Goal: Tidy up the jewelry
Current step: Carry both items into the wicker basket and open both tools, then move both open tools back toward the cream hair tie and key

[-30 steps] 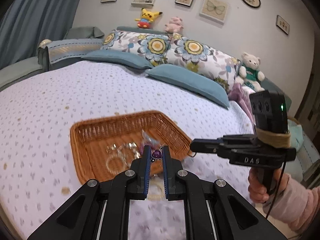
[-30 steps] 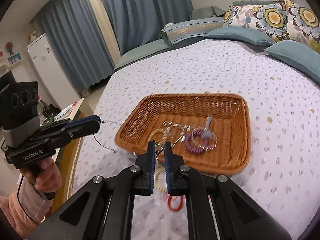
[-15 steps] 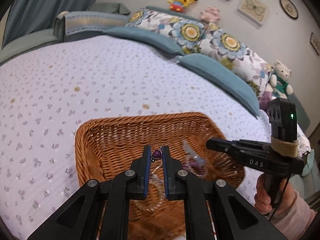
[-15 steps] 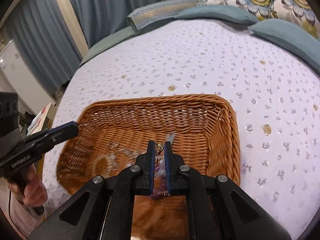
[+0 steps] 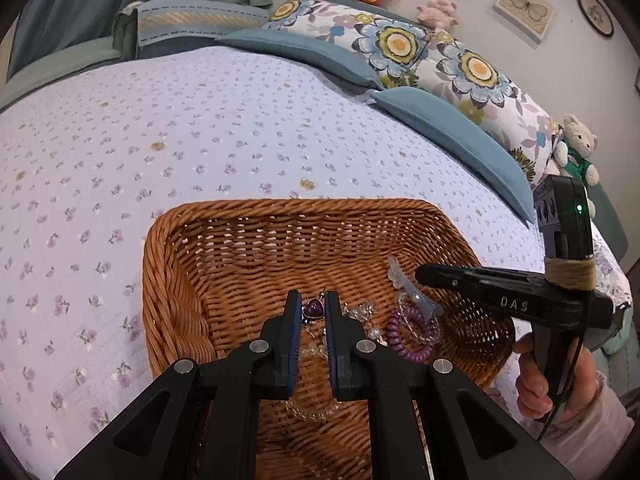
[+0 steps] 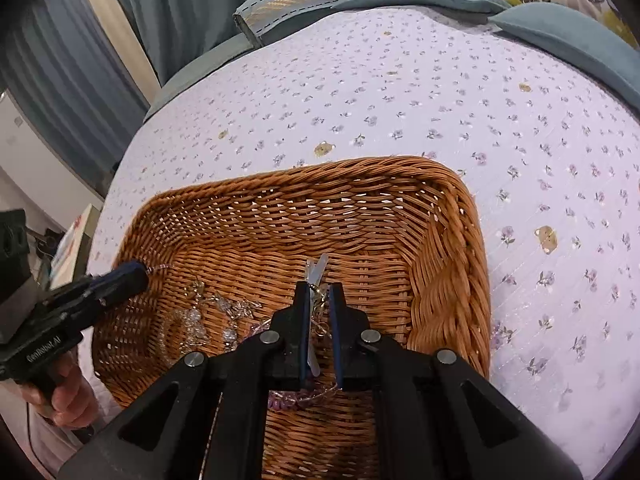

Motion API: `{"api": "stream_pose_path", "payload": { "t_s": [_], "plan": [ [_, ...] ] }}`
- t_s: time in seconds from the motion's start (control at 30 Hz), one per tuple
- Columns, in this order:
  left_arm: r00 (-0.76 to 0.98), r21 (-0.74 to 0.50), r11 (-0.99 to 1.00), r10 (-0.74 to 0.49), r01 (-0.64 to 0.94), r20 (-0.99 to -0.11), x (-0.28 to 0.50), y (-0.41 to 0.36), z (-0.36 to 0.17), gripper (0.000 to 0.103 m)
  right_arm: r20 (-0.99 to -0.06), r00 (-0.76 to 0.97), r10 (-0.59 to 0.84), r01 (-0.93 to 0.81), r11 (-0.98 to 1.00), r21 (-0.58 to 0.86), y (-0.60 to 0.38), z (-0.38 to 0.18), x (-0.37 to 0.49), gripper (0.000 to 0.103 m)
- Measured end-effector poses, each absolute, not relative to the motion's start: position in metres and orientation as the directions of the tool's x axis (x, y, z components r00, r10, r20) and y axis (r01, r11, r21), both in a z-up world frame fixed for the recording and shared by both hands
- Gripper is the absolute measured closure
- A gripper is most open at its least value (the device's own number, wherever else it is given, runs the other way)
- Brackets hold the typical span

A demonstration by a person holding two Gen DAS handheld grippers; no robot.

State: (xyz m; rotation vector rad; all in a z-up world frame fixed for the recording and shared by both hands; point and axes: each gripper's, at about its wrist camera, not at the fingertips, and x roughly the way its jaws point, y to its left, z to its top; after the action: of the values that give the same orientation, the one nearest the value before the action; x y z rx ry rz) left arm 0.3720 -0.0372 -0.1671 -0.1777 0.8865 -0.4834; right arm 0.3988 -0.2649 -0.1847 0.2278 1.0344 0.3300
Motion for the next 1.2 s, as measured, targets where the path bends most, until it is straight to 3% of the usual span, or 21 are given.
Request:
{"api": "stream_pose_path", "payload": {
  "t_s": [0.07,0.1,0.13,0.6,0.9,1.2],
  "plan": [
    [0.526,-0.344,0.881,-0.47,0.324,-0.709,0.371,-0.035,-0.166,0.076,-0.794,0.475,0.379,-0.153,0.924,0.35,-0.27,-0.18,0.395,0.081],
    [0.529,-0.344,0.882,-0.468,0.321,-0.708,0.368,-0.034,-0.163,0.061,-0.79,0.48,0.382,-0.15,0.923,0.355,-0.272,-0.177,0.392,0.071],
    [0.539,-0.344,0.882,-0.47,0.322,-0.699,0.365,-0.032,-0.16,0.056,-0.782,0.491,0.382,-0.145,0.922,0.359,-0.276,-0.173,0.389,0.07],
    [0.601,-0.367,0.813,-0.582,0.452,-0.548,0.243,-0.014,-0.094,0.056,-0.696,0.588,0.413,-0.225,0.91,0.349,-0.286,-0.111,0.256,0.07],
    [0.557,-0.403,0.793,-0.608,0.457,-0.566,0.196,-0.018,-0.111,0.056,-0.718,0.554,0.421,-0.262,0.907,0.329,-0.26,-0.13,0.193,0.07],
    [0.486,-0.431,0.807,-0.588,0.403,-0.647,0.2,-0.03,-0.167,0.056,-0.764,0.51,0.395,-0.237,0.919,0.316,-0.245,-0.175,0.183,0.07]
  ]
}}
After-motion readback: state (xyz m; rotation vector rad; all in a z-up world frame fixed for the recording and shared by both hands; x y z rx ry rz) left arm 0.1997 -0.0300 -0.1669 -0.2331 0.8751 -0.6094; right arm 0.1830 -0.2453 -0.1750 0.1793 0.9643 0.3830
